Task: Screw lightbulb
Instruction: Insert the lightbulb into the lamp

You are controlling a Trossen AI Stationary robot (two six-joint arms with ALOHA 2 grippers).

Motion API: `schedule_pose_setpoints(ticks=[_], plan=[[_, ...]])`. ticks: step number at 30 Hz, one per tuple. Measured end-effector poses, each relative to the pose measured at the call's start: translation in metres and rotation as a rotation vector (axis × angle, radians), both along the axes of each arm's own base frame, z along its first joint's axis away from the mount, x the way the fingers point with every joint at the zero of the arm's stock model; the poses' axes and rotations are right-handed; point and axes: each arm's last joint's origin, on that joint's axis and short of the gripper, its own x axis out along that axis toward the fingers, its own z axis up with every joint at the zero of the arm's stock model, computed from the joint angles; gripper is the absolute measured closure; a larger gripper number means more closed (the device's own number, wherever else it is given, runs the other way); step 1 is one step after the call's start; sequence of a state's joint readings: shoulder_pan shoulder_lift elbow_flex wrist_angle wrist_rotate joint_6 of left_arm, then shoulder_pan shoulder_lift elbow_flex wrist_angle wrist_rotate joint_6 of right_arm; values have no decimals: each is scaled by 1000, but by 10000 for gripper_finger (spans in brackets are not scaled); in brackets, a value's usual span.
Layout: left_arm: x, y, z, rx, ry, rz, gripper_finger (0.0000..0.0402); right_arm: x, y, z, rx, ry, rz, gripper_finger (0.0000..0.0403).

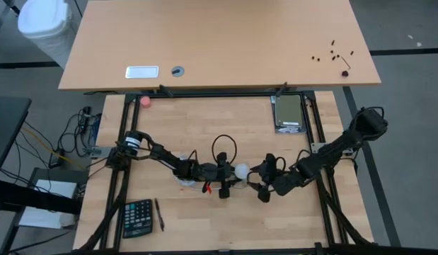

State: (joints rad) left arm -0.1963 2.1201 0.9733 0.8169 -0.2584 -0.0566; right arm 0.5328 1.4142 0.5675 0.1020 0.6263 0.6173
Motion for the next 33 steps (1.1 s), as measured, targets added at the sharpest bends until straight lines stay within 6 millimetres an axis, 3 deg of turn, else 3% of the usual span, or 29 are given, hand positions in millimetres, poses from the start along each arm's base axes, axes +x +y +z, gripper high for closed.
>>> schedule_pose_setpoints(ticks=[8,21,33], plan=[[0,0,0,0,1,0,203,20,0,-4,-63,-20,5,104],[0,0,-1,-7,1,2,203,24,4,3,-39,-44,-4,112],[0,0,-1,-9,3,-6,203,33,6,-12,-117,-42,-15,126]])
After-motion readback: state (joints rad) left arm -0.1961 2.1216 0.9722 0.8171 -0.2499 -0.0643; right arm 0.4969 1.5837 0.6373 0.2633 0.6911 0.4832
